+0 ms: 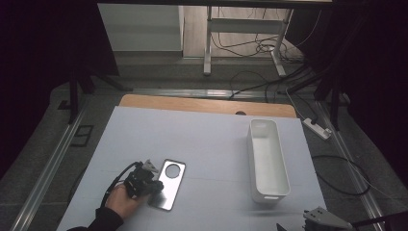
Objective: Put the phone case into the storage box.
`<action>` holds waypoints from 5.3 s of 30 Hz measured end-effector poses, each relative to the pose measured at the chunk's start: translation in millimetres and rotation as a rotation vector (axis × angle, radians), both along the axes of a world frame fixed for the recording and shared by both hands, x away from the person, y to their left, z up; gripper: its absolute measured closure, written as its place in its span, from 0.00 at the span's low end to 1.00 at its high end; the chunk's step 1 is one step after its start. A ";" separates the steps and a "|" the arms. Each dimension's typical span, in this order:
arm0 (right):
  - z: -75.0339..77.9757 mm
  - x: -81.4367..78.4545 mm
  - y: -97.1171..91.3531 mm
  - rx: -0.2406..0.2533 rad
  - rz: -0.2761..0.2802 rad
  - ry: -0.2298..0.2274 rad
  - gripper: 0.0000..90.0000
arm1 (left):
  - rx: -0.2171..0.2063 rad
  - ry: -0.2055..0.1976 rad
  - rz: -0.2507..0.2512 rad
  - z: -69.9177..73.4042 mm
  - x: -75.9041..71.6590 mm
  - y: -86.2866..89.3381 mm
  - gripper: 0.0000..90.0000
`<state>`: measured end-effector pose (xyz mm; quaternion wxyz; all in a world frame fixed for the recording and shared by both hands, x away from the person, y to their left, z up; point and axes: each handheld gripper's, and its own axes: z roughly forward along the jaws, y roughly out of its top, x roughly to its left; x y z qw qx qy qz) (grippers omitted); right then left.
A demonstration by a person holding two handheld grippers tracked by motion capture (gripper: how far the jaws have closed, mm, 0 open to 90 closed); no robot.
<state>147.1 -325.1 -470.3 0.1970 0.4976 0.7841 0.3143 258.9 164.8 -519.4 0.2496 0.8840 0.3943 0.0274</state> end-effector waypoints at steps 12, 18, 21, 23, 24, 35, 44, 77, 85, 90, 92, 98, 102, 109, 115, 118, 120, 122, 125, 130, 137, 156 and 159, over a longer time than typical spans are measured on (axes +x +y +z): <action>0.1 0.6 0.5 -0.002 0.003 0.001 0.00 | 0.031 0.002 0.046 0.6 -14.0 16.4 0.99; -0.1 0.9 0.4 0.000 0.003 0.002 0.00 | 0.061 -0.020 0.101 0.4 -7.0 31.9 0.99; -0.1 0.9 0.6 -0.002 0.005 0.002 0.00 | 0.051 -0.022 0.108 -0.4 -5.8 35.1 0.99; -0.1 1.0 0.6 -0.002 0.005 0.002 0.00 | 0.053 -0.021 0.095 0.2 -6.5 33.7 0.99; -0.1 1.0 0.6 -0.002 0.005 0.003 0.00 | 0.047 -0.015 0.090 0.8 -6.7 32.7 0.99; -0.1 1.0 0.6 -0.004 0.003 0.002 0.00 | -0.018 -0.070 0.110 30.3 -5.8 37.4 0.55; -0.2 0.9 0.7 -0.005 0.001 0.002 0.00 | -0.026 -0.056 0.118 33.1 3.9 51.9 0.04; -0.2 0.7 0.9 -0.005 0.004 0.004 0.00 | 0.097 -0.018 0.069 -13.5 7.8 34.7 0.00; -0.3 0.7 1.2 -0.006 0.005 0.005 0.00 | 0.080 -0.026 0.077 -6.7 5.9 37.8 0.17; -0.4 1.0 1.3 -0.006 0.004 0.008 0.00 | 0.049 -0.029 0.104 -3.9 5.6 44.0 0.60; -0.4 0.9 1.2 -0.006 0.005 0.007 0.00 | 0.018 -0.018 0.108 -3.9 7.0 47.2 0.72; -0.6 0.9 1.3 -0.009 0.005 0.009 0.00 | -0.029 0.032 0.109 -3.8 10.5 48.2 0.95; -0.6 0.9 1.4 -0.013 0.008 0.009 0.00 | -0.029 0.040 0.111 -3.3 11.6 48.7 0.98; -0.5 0.6 1.7 -0.011 0.011 0.006 0.00 | -0.005 -0.018 0.113 -3.7 5.5 45.5 0.99; 0.2 -0.2 1.2 -0.006 0.017 -0.001 0.00 | -0.022 -0.073 0.111 2.6 0.7 43.0 0.99; 0.4 -0.3 0.7 0.000 0.020 -0.001 0.00 | -0.055 -0.117 0.098 9.2 -4.3 42.3 0.99; 0.5 -0.2 0.3 0.006 0.021 0.001 0.00 | -0.075 -0.141 0.089 13.0 -8.5 41.4 0.99; 0.4 0.0 0.0 0.013 0.022 0.002 0.00 | -0.090 -0.171 0.084 17.8 -13.5 40.5 0.99; 0.7 0.2 -0.5 0.019 0.023 0.003 0.00 | -0.117 -0.226 0.090 26.3 -21.6 40.4 0.99; 1.9 -0.4 -1.4 0.033 0.025 -0.003 0.00 | -0.165 -0.286 0.100 36.8 -31.5 41.2 0.99; 7.6 0.1 0.5 0.070 0.050 -0.049 0.00 | -0.220 -0.337 0.105 46.4 -46.2 39.1 0.99; 31.9 17.9 11.5 0.209 0.153 -0.109 0.00 | -0.296 -0.386 0.083 60.6 -65.4 25.6 0.99; 36.8 24.8 17.8 0.222 0.180 -0.115 0.00 | -0.301 -0.391 0.075 62.6 -64.5 21.5 0.99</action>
